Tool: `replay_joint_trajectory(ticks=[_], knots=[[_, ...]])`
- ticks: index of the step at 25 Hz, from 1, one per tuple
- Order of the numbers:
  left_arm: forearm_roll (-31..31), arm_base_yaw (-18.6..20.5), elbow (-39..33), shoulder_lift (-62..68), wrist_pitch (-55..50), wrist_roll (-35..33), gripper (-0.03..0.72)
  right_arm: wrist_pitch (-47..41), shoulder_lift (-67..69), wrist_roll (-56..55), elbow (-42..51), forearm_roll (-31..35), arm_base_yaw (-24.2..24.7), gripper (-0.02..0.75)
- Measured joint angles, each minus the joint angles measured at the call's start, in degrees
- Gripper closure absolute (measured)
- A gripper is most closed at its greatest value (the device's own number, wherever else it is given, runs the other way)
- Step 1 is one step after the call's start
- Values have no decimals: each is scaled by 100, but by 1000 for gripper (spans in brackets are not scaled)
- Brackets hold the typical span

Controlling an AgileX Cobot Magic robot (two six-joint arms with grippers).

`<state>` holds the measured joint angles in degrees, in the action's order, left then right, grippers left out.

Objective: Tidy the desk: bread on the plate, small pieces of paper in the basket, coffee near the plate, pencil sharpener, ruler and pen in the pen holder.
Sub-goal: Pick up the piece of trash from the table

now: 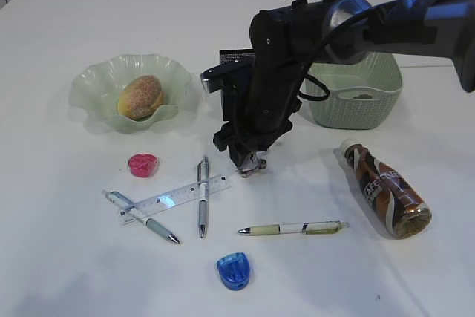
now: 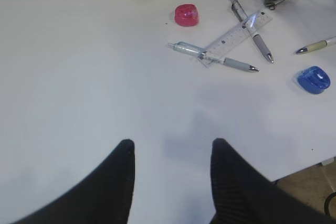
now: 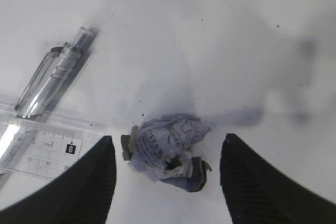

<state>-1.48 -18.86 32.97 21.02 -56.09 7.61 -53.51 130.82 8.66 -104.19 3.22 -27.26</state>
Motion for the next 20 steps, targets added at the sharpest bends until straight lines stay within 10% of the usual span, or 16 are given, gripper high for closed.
replay_joint_trajectory(ticks=[20], knots=[[-32,0,0,0,0,0,359,-21,115,-42,0,-7,0,321]])
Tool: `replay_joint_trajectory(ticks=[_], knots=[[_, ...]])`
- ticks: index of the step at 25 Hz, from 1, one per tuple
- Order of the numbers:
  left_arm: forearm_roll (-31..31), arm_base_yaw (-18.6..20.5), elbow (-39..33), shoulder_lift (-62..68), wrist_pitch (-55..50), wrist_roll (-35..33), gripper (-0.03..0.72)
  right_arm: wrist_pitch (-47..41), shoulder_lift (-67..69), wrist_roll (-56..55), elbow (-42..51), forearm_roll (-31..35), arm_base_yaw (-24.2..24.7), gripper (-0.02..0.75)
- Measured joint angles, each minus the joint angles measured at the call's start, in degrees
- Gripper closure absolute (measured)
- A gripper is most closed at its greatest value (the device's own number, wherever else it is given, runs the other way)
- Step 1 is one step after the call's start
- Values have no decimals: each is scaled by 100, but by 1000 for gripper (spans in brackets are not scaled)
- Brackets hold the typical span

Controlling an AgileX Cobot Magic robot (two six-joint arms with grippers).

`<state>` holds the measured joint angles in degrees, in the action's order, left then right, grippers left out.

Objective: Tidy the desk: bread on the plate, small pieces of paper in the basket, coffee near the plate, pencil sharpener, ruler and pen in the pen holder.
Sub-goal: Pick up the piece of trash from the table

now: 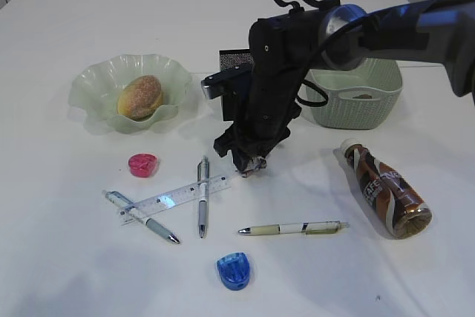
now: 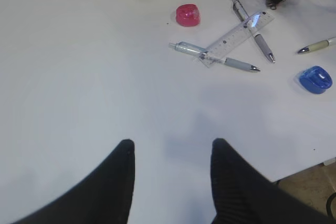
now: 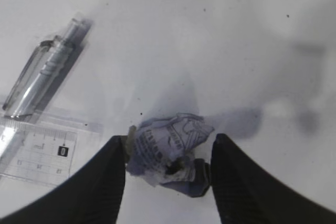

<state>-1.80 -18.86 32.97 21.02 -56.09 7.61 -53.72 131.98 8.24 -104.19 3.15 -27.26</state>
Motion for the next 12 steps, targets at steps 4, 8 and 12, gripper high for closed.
replay_joint_trajectory(ticks=[4,8,12], knots=[[0,0,0,0,0,0,358,0,93,0,0,0,0,323],[0,0,0,0,0,0,358,0,140,0,0,0,0,323],[-23,0,0,0,0,0,358,0,140,0,0,0,0,461]])
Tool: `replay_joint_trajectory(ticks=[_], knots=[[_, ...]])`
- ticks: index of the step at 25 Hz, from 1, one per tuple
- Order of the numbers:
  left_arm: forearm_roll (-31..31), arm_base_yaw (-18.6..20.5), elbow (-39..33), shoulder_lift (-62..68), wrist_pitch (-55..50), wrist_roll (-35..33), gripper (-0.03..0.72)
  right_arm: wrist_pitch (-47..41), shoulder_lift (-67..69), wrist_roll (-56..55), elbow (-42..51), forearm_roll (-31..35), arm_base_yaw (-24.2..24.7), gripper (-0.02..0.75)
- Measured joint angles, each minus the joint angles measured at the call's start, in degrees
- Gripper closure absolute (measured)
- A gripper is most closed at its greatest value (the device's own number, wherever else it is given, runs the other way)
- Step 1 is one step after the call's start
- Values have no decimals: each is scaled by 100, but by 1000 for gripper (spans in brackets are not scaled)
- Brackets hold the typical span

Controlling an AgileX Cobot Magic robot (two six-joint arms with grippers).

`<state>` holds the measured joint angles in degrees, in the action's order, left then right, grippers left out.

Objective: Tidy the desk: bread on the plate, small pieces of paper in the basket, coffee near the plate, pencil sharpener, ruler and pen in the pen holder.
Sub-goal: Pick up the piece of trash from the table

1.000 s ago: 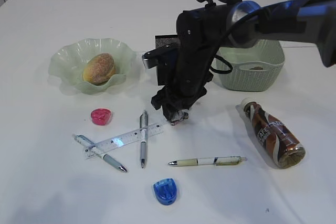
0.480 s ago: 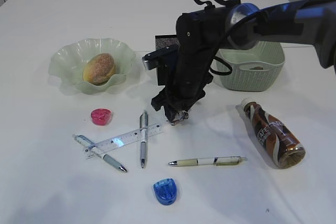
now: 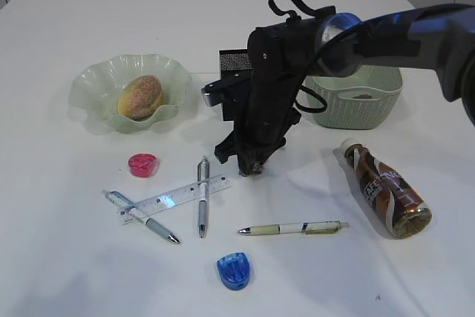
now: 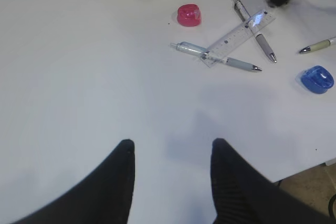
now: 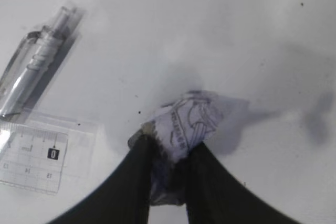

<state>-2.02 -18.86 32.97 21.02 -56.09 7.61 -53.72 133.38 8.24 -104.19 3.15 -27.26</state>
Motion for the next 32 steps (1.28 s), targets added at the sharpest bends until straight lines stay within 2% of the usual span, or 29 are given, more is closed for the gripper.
replay_joint_trajectory(ticks=[1,2,4,5,10,23,32], knots=[[0,0,0,0,0,0,358,0,0,0,0,0,0,554],[0,0,0,0,0,0,358,0,0,0,0,0,0,571],[-9,0,0,0,0,0,359,0,0,0,0,-5,0,673],[-9,0,0,0,0,0,358,0,0,0,0,-14,0,692],[-12,0,0,0,0,0,358,0,0,0,0,-28,0,708],[-22,0,0,0,0,0,359,-763,-475,0,-813,-190,10,710],[-22,0,0,0,0,0,358,-855,-1100,0,-859,-190,282,710]])
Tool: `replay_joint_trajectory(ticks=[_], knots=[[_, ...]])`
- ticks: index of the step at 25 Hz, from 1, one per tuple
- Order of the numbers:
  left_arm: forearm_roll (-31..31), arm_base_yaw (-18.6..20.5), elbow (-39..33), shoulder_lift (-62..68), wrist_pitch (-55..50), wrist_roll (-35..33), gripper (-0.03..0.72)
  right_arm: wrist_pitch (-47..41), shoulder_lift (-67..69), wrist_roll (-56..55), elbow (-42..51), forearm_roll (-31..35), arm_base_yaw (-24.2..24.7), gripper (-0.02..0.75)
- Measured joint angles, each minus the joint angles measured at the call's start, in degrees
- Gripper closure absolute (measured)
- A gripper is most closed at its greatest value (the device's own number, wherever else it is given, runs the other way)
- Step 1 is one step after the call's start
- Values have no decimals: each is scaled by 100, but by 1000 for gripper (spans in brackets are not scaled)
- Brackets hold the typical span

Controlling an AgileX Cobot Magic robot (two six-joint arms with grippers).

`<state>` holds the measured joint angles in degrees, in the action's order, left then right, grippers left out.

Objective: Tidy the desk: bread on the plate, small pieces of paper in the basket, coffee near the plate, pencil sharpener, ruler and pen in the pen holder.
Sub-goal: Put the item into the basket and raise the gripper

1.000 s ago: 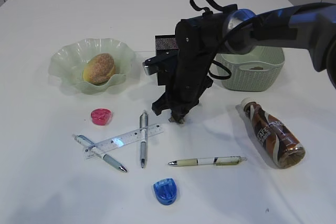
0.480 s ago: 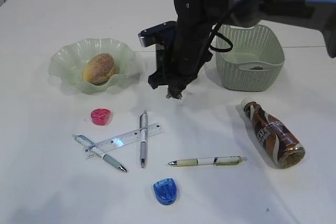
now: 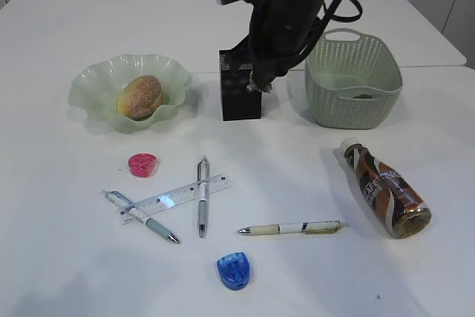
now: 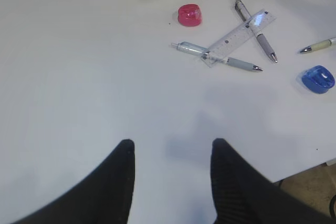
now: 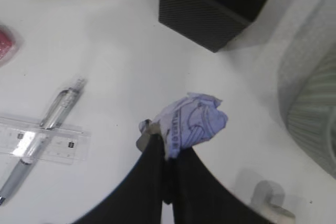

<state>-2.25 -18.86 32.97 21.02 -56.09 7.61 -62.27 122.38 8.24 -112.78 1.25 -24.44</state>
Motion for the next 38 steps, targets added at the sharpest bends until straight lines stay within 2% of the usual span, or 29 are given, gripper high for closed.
replay_joint_trajectory(ticks=[15,16,21,38], knots=[[0,0,0,0,-12,0,359,67,-124,0,0,0,1015,711],[0,0,0,0,-23,0,358,192,-124,0,0,0,1194,711],[0,0,0,0,-25,0,358,546,-124,0,0,-12,1486,711],[0,0,0,0,-28,0,353,1405,480,-91,0,-439,1687,697]])
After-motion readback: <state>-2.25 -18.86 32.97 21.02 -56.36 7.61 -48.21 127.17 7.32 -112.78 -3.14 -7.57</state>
